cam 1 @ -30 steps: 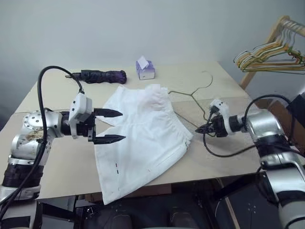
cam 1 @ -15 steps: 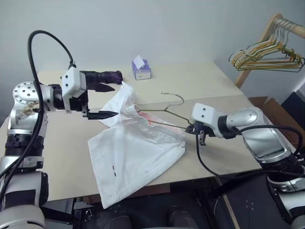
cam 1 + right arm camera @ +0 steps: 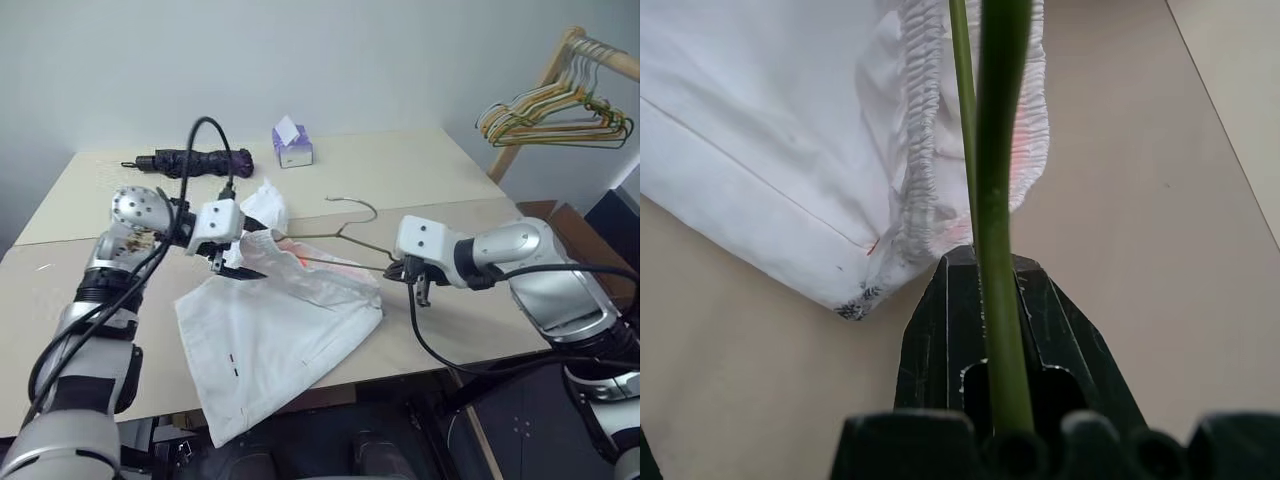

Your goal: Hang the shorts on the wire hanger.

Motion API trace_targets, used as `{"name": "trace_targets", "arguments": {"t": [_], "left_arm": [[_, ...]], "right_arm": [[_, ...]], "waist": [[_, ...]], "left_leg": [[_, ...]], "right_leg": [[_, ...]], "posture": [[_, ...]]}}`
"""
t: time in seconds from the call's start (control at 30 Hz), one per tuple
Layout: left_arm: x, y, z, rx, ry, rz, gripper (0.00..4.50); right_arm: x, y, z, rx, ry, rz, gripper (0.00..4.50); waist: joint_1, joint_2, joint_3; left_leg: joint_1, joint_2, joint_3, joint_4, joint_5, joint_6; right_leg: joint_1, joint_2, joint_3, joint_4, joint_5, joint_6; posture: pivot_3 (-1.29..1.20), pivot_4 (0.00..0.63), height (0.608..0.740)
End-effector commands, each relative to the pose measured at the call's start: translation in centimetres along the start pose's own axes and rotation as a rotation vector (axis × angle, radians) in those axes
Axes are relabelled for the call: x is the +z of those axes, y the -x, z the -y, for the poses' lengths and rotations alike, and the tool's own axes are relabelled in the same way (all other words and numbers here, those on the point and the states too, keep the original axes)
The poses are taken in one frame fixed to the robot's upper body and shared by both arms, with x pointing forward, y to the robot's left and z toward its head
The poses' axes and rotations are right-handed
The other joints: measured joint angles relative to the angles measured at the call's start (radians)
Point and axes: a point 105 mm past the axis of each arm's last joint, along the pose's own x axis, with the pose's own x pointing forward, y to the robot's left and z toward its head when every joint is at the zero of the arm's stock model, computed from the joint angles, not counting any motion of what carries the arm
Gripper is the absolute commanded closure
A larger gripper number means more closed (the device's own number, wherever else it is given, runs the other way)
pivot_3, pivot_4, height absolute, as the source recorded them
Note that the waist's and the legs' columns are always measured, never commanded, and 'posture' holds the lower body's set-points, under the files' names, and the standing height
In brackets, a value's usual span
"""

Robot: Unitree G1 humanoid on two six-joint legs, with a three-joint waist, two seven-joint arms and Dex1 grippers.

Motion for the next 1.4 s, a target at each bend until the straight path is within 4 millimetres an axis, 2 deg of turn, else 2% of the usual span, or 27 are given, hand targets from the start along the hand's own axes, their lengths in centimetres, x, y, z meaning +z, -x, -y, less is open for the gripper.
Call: {"name": "trace_targets", "arguments": {"t": [0.03, 0.33, 0.43, 0.67, 0.87, 0.97, 1.1, 1.23, 1.4], "left_arm": [[0.9, 0.4, -1.1, 0.034, -0.047, 0.014, 1.62], [1.2, 0.5, -1.4, 0.044, -0.029, 0.051, 4.48], [1.4, 0.6, -1.5, 0.042, -0.007, 0.073, 4.48], [1.7, 1.3, -1.5, 0.058, 0.070, 0.119, 4.50], [1.6, 1.9, -1.4, 0.082, 0.135, 0.150, 4.50], [1.3, 2.0, -1.1, 0.086, 0.145, 0.147, 4.50], [1.2, 2.2, -1.0, 0.099, 0.154, 0.145, 4.50], [1.3, 2.3, -1.0, 0.102, 0.156, 0.147, 4.50], [1.5, 2.4, -1.2, 0.113, 0.160, 0.151, 4.50]], "right_arm": [[2.0, 1.3, 0.6, -0.026, 0.024, 0.054, 4.50], [2.3, 1.5, 0.3, 0.001, 0.028, 0.063, 4.50], [2.3, 1.6, 0.1, 0.016, 0.046, 0.067, 4.50], [1.1, 2.7, 1.0, -0.029, -0.007, 0.038, 2.14], [-1.7, 5.4, 3.8, -0.180, -0.124, -0.009, 0.04], [-3.6, 6.6, 4.4, -0.236, -0.221, -0.014, 0.04], [-5.8, 6.6, 3.1, -0.228, -0.339, 0.001, 0.04], [-6.7, 5.1, 1.2, -0.198, -0.425, 0.070, 0.04], [-4.9, 0.4, -1.8, -0.150, -0.567, 0.248, 0.04]], "waist": [[-0.003, 0.000, 0.000], [-0.021, 0.000, 0.000], [-0.023, 0.000, 0.000], [-0.029, 0.000, 0.000], [-0.032, 0.000, 0.000], [-0.035, 0.000, 0.000], [-0.041, 0.000, 0.000], [-0.048, -0.001, -0.001], [-0.057, -0.001, -0.001]], "left_leg": [[0.000, 0.000, 0.000, 0.000, 0.000, 0.000], [0.000, 0.000, 0.000, 0.000, 0.000, 0.000], [0.000, 0.000, 0.000, 0.000, 0.000, 0.000], [0.000, 0.000, 0.000, 0.001, 0.000, 0.000], [0.000, 0.000, 0.000, 0.001, 0.000, 0.000], [0.000, 0.000, 0.000, 0.001, 0.000, 0.000], [0.000, 0.000, -0.001, 0.001, 0.000, 0.000], [0.001, 0.000, -0.001, 0.001, 0.000, 0.000], [0.002, 0.000, -0.002, 0.001, 0.000, 0.000]], "right_leg": [[0.000, 0.000, 0.000, 0.000, 0.000, 0.000], [0.000, 0.000, 0.000, 0.000, 0.000, 0.000], [0.000, 0.000, 0.000, 0.000, 0.000, 0.000], [0.000, 0.000, 0.000, 0.001, 0.000, 0.000], [0.000, 0.000, 0.000, 0.001, 0.000, 0.000], [0.001, 0.000, 0.000, 0.000, 0.000, 0.000], [0.001, 0.000, 0.000, 0.001, 0.000, 0.000], [0.002, 0.000, 0.000, 0.001, 0.000, 0.001], [0.003, 0.001, 0.001, 0.002, 0.000, 0.001]], "posture": [[-0.09, 0.000, 0.740], [-0.09, 0.000, 0.740], [-0.09, 0.000, 0.740], [-0.09, 0.000, 0.740], [-0.10, 0.000, 0.740], [-0.10, 0.000, 0.740], [-0.10, 0.000, 0.740], [-0.09, 0.000, 0.740], [-0.08, 0.000, 0.740]]}}
